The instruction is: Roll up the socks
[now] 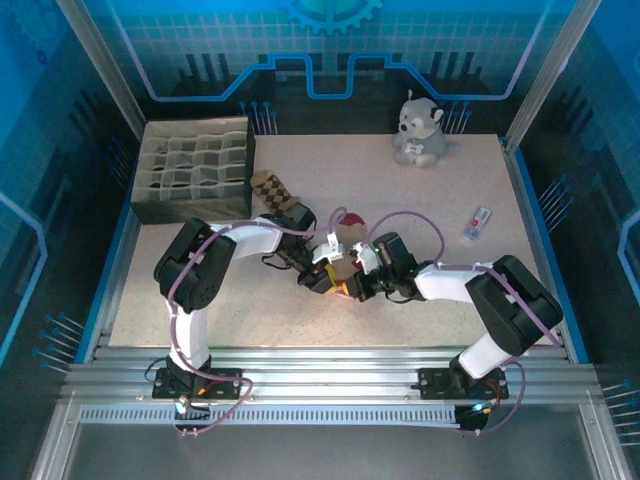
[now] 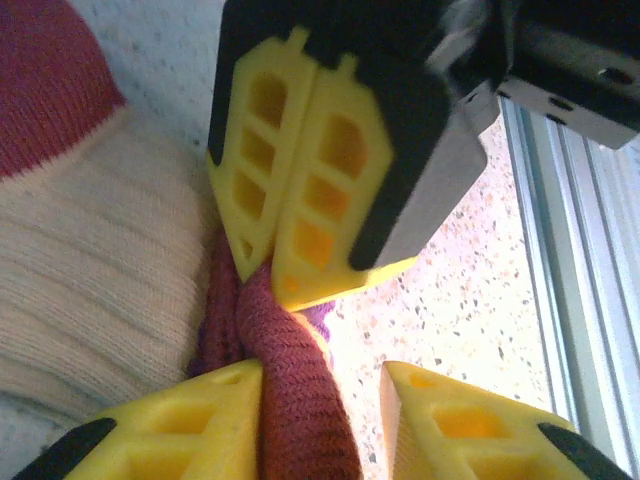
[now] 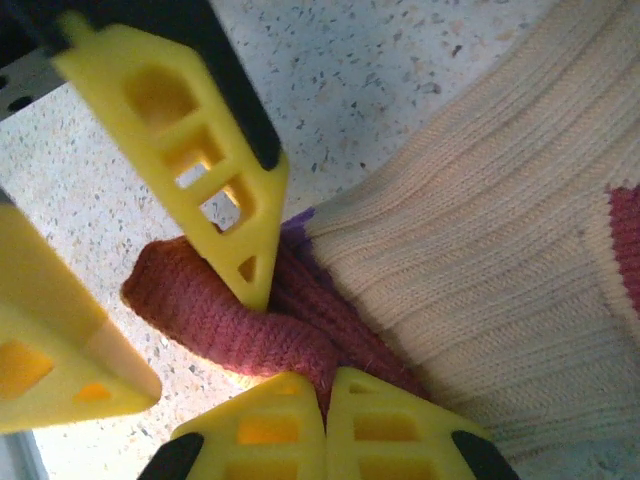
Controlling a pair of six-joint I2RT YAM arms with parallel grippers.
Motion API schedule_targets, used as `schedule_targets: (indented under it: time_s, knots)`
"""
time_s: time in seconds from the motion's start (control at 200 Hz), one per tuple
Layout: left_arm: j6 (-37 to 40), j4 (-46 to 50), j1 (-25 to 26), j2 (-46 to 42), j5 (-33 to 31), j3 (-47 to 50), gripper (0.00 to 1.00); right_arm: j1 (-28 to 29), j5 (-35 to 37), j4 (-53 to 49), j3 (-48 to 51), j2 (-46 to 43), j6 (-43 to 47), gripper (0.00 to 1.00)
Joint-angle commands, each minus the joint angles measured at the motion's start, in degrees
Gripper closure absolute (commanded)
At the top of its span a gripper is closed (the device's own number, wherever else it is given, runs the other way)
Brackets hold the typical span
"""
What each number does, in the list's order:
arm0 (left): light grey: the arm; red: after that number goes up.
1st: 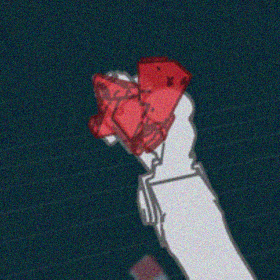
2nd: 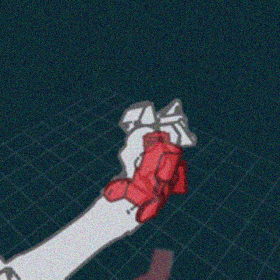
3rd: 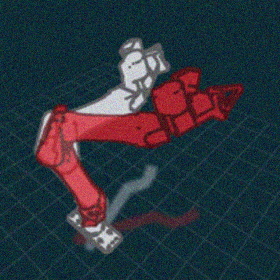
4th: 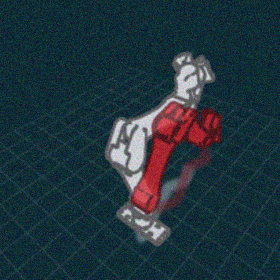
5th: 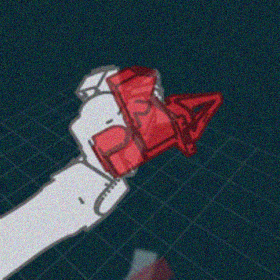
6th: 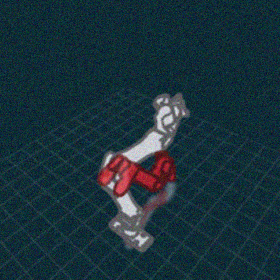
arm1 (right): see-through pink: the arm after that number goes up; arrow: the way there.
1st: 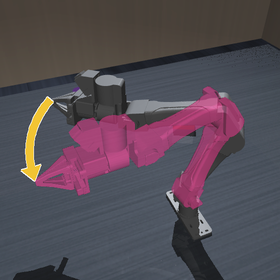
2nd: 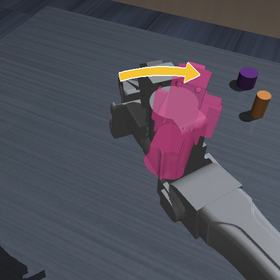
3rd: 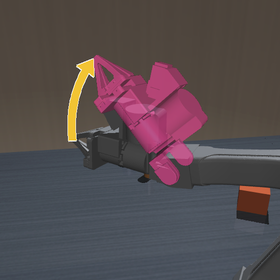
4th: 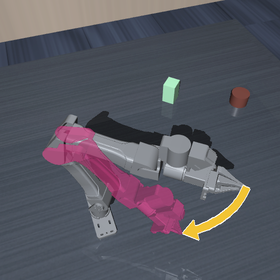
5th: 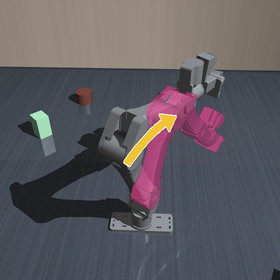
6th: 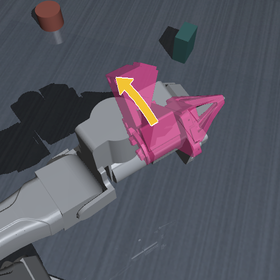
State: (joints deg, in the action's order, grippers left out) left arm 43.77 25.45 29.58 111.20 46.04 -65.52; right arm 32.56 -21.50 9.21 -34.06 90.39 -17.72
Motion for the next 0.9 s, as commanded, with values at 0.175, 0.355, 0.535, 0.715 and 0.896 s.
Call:
schedule_targets:
  time_s: [0.175, 0.355, 0.535, 0.715, 0.896]
  knots:
    - [-3.49, -18.93, -0.23, -10.22, -4.09, 10.6, 0.64, -3.06, 4.61, -10.94, -0.48, 2.42, -6.45, 1.0]
    - [-5.42, -30.89, 0.09, -16.21, -7.91, 18.92, 0.56, -4.71, 3.61, -14.1, -2.02, 4.82, -7.14, 1.0]
    - [-6.52, -30.32, 1.21, -14.45, -7.9, 17.98, 0.53, -4.85, 1.39, -15.89, -3.77, 7.01, -6.51, 1.0]
    - [-10.71, -33.33, 1.35, -11.02, -7.28, 17.02, 0.51, -4.96, -0.38, -15.81, -3.16, 7.25, -6.57, 1.0]
    - [-12.39, -33.62, 1.35, -7.54, -6.43, 15.73, 0.51, -4.97, -1.24, -16.48, -3.02, 6.64, -6.59, 1.0]
